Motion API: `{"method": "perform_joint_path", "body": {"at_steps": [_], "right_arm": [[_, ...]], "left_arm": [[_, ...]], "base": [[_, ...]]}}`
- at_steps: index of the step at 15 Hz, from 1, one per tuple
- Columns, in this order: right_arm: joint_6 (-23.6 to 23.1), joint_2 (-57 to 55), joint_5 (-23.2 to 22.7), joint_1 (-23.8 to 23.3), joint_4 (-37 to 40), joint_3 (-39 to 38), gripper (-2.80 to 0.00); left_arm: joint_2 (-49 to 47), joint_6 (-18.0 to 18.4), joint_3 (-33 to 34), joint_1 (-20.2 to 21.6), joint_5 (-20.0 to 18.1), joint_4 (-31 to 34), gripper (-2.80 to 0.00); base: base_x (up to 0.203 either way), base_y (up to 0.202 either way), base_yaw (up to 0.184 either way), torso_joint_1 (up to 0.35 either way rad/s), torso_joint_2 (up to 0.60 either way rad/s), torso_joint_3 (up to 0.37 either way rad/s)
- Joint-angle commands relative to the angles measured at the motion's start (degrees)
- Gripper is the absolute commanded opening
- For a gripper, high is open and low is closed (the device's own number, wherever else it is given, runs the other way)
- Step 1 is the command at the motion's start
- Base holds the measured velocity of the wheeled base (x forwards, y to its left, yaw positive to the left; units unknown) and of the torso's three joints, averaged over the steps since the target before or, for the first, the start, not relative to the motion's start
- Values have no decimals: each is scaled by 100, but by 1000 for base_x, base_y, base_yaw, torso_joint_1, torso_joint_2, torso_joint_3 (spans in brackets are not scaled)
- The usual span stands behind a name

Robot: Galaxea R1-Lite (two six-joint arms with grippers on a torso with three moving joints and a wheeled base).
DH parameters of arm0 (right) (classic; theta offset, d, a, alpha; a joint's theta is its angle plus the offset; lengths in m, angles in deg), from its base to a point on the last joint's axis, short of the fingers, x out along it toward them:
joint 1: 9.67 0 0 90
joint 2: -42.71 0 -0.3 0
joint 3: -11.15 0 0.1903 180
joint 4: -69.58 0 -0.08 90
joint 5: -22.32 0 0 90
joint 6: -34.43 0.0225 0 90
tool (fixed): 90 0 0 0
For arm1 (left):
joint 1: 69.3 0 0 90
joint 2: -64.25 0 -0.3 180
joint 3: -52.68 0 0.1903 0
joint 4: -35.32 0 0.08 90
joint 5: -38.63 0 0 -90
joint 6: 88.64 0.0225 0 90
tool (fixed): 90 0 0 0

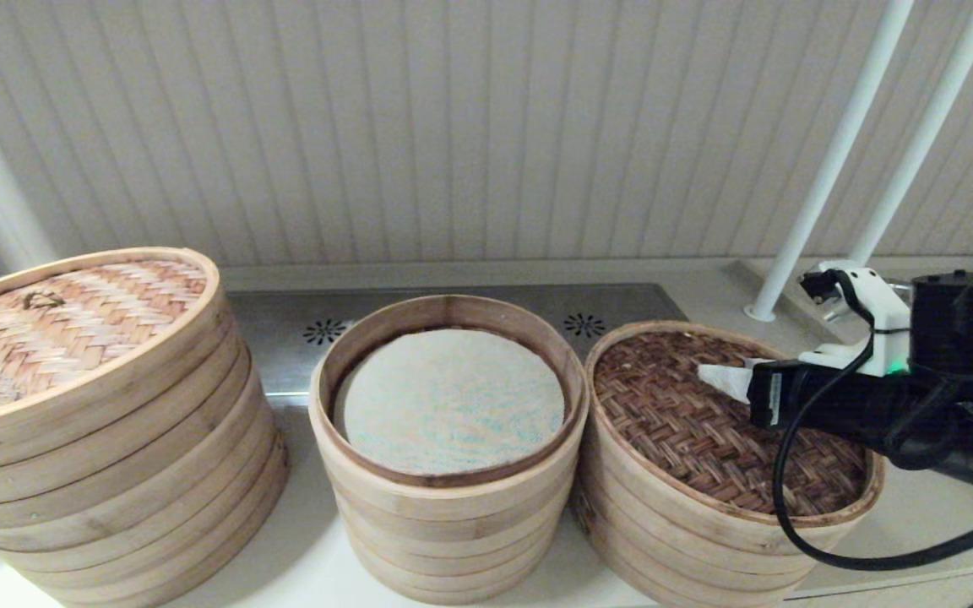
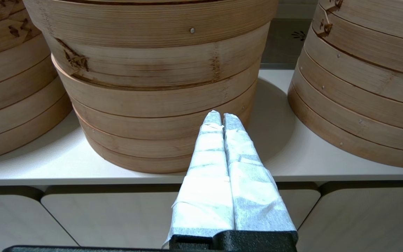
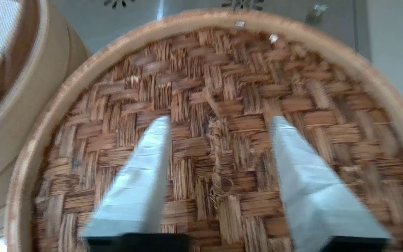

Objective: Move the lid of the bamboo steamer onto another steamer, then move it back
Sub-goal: Pick up the steamer

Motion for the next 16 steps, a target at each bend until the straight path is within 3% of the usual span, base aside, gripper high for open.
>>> {"method": "perform_joint_path", "body": {"at_steps": [1,6,7,16], "right_arm": [[-4,450,17,-7,9,-18,0],[-29,1930,84,-293,608,-203,0],[-32,2335,91,-331,874,-244,-280],[-318,5969,897,-596,3830,-788,-280]], "left_arm": [[1,-2,0,0,4,0,-280],[1,-9,0,0,4,3,-280],[1,-2,0,0,4,0,-280],[1,-11,0,0,4,0,-280]], "base": [[0,0,0,0,0,0],[0,0,0,0,0,0],[0,0,0,0,0,0],[0,0,0,0,0,0]]}}
